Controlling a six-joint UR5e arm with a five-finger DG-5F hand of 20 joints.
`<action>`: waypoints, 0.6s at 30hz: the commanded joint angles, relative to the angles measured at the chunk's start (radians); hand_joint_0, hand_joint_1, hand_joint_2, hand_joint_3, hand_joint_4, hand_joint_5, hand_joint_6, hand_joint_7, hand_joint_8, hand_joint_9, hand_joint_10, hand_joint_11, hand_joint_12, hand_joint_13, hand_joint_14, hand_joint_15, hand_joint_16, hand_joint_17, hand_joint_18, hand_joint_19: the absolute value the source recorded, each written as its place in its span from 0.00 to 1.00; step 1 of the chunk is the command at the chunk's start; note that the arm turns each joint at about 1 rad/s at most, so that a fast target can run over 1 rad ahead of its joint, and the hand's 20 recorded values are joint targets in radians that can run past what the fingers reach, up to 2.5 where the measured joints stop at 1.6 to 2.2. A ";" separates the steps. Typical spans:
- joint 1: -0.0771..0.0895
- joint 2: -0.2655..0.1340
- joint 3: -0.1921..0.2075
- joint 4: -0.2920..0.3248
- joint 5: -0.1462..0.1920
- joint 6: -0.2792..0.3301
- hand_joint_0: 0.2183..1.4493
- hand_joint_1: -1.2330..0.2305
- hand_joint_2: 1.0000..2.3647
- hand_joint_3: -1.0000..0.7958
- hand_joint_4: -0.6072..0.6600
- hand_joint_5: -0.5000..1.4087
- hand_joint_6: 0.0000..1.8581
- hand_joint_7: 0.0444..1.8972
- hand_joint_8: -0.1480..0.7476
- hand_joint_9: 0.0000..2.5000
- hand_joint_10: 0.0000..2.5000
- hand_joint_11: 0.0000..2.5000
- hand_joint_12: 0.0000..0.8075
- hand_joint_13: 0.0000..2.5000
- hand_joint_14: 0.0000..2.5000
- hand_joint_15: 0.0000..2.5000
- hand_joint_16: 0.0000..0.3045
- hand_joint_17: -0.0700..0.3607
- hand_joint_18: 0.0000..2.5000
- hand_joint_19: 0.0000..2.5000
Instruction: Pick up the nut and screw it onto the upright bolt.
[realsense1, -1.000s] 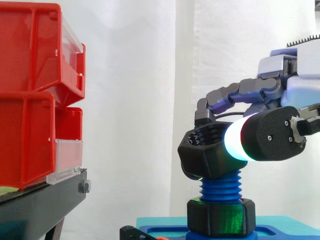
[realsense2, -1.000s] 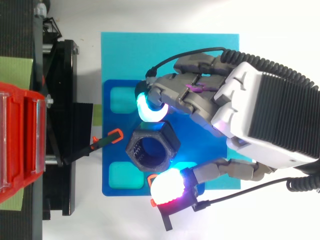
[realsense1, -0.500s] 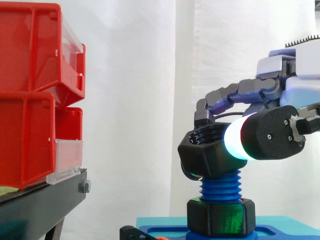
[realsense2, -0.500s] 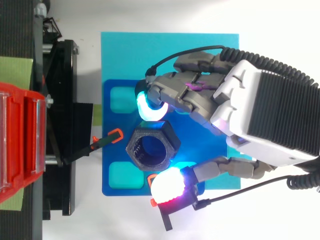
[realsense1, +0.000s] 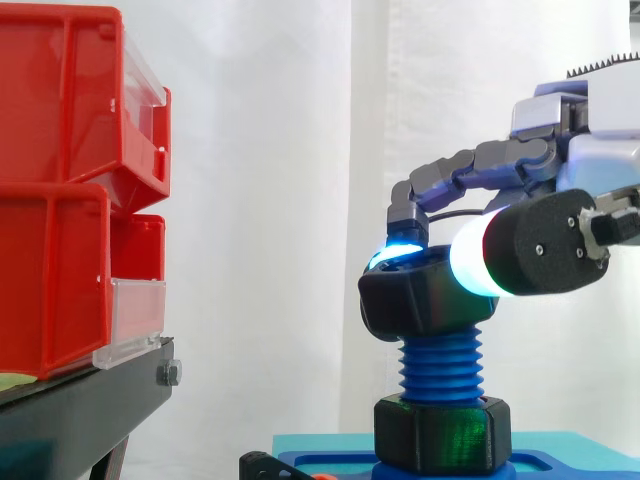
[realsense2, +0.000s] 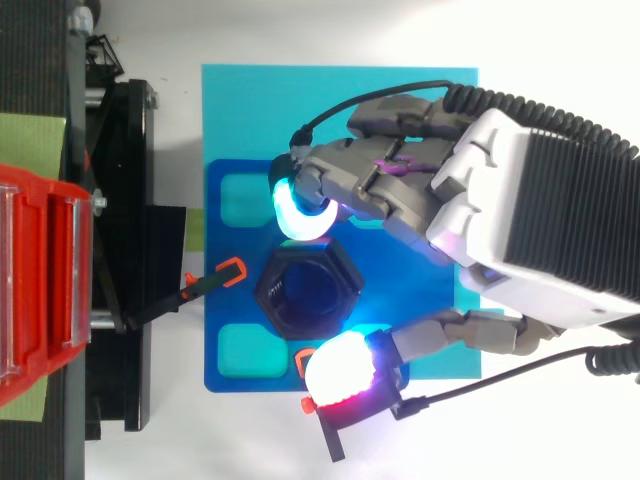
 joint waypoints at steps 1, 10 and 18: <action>-0.003 0.002 0.000 -0.003 -0.004 0.025 0.34 0.41 0.00 0.28 0.68 0.21 0.27 0.70 0.53 0.40 0.00 0.12 0.42 0.34 0.00 0.08 0.13 0.36 0.26 0.13; -0.008 0.002 0.001 -0.009 -0.006 0.037 0.34 0.41 0.00 0.28 0.69 0.21 0.27 0.70 0.53 0.40 0.00 0.12 0.42 0.34 0.00 0.08 0.13 0.36 0.26 0.13; -0.012 0.002 0.000 -0.009 -0.004 0.037 0.34 0.41 0.00 0.28 0.69 0.21 0.27 0.70 0.53 0.40 0.00 0.12 0.42 0.34 0.00 0.08 0.13 0.36 0.26 0.12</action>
